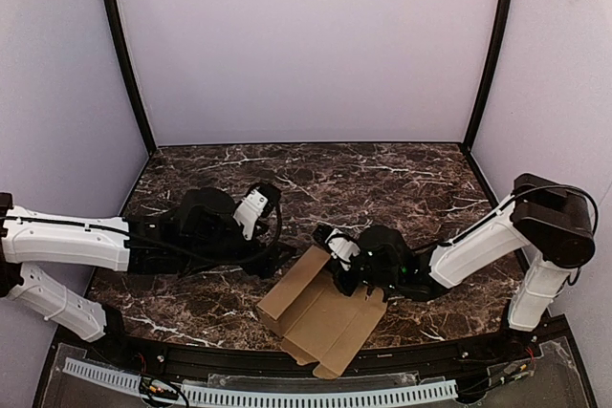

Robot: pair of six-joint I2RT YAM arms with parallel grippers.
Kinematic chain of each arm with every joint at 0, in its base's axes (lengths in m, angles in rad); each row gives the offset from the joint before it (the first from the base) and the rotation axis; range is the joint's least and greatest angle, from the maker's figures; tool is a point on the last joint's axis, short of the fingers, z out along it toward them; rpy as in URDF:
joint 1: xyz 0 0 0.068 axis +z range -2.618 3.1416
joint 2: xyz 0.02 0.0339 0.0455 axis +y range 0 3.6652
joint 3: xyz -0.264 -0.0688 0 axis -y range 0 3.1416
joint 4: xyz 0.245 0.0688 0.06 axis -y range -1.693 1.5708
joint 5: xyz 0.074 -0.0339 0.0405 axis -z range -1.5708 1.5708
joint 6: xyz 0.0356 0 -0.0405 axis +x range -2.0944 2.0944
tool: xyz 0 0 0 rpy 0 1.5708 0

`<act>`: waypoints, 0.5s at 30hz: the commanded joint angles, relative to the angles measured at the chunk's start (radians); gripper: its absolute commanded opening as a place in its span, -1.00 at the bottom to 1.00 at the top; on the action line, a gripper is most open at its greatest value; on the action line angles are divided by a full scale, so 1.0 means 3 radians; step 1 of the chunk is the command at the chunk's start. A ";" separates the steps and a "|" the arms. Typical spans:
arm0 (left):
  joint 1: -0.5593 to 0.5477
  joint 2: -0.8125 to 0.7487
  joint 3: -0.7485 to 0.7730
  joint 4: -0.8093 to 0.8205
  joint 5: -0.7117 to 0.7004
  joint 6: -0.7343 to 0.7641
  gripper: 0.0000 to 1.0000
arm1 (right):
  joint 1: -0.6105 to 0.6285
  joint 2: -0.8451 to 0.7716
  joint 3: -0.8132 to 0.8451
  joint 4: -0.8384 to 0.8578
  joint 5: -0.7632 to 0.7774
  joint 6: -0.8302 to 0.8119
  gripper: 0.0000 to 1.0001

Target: Fold the paper box

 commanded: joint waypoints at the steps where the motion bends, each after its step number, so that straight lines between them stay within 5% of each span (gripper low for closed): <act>1: 0.0074 0.0278 0.0090 0.0211 0.0203 0.0092 0.44 | -0.0016 -0.0066 -0.0081 0.0283 -0.0167 -0.0055 -1.00; 3: 0.0130 0.0397 0.0103 0.0309 0.0310 0.0057 0.12 | -0.0015 -0.0071 -0.0111 0.0326 -0.0177 -0.0034 -1.00; 7: 0.0222 0.0591 0.0129 0.0504 0.0489 -0.0032 -0.21 | -0.0014 -0.0053 -0.0142 0.0365 -0.0179 0.0029 -1.00; 15: 0.0260 0.0860 0.0248 0.0644 0.0837 -0.0123 -0.40 | -0.0015 0.0035 -0.0143 0.0492 -0.0204 0.0036 -1.00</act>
